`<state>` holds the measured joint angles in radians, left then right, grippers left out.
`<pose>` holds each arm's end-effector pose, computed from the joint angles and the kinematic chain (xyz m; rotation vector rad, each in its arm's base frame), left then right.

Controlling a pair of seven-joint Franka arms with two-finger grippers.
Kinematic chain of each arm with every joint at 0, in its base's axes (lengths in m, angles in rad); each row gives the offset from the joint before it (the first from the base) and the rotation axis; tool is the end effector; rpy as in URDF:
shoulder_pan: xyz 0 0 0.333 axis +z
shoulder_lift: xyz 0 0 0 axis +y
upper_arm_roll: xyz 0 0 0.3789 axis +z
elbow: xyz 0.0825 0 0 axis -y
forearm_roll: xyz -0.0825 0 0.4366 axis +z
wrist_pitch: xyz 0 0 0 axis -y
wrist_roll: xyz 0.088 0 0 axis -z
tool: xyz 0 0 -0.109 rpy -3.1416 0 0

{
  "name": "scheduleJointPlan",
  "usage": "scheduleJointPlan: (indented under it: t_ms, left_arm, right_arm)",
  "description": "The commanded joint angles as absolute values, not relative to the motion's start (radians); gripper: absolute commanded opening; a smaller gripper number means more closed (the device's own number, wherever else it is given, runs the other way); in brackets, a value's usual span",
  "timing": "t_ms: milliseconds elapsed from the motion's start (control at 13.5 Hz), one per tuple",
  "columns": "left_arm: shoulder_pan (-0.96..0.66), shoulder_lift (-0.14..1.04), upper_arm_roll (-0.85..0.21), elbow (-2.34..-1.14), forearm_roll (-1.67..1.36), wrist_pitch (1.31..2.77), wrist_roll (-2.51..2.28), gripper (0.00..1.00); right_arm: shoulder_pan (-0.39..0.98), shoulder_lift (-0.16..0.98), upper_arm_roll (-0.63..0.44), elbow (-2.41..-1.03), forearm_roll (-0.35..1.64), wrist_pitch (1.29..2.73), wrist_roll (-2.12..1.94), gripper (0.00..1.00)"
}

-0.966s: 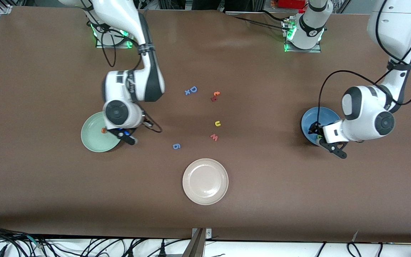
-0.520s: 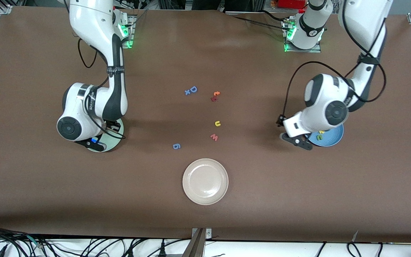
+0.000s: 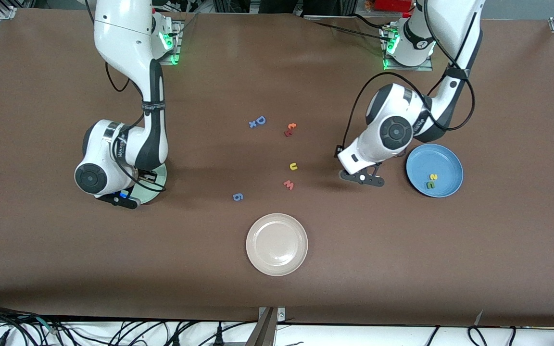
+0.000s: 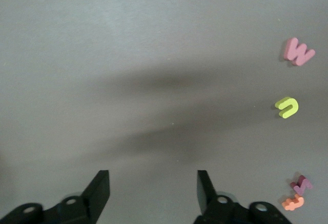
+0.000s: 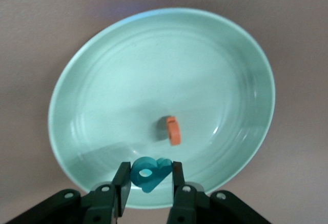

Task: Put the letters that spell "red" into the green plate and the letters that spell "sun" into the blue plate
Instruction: 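Place teal p on the green plate while the left gripper reaches yellow u, then grasp yellow u with the left gripper while the right gripper returns to rest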

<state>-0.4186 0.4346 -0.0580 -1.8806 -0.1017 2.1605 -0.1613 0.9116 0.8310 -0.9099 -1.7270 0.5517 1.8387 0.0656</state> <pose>0.6050 -0.3143 0.2863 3.0544 -0.3817 -0.2770 0.6827 0.1146 0.2295 2.9072 -0.3956 -0.5016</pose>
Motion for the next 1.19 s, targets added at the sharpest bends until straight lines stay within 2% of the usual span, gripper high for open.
scheduleJointPlan:
  t_ms: [0, 74, 149, 297, 669, 892, 1115]
  left_arm:
    - [-0.454, 0.498, -0.087, -1.821, 0.059, 2.181, -0.01, 0.84]
    - [-0.457, 0.5, -0.101, -1.812, 0.092, 2.222, 0.077, 0.84]
    - [-0.457, 0.5, -0.103, -1.812, 0.092, 2.241, 0.139, 0.84]
    - [-0.457, 0.503, -0.123, -1.807, 0.091, 2.256, 0.213, 0.84]
    - [-0.471, 0.572, -0.167, -1.805, 0.058, 2.431, 0.296, 0.81]
    - [-0.506, 0.633, -0.167, -1.805, 0.066, 2.548, 0.298, 0.81]
    - [-0.532, 0.658, -0.166, -1.798, 0.092, 2.56, 0.308, 0.77]
  right_arm:
    - [0.877, 0.831, -0.887, -1.72, 0.552, 1.845, 0.029, 0.42]
    - [0.876, 0.831, -0.887, -1.72, 0.555, 1.845, 0.031, 0.82]
    - [0.876, 0.831, -0.887, -1.72, 0.56, 1.845, 0.034, 0.97]
    - [0.877, 0.828, -0.888, -1.718, 0.56, 1.839, 0.04, 0.98]
    - [0.896, 0.81, -0.896, -1.695, 0.56, 1.827, 0.041, 0.99]
    - [0.899, 0.776, -0.928, -1.623, 0.557, 1.769, 0.029, 0.99]
    - [0.911, 0.772, -0.974, -1.492, 0.551, 1.674, 0.026, 0.99]
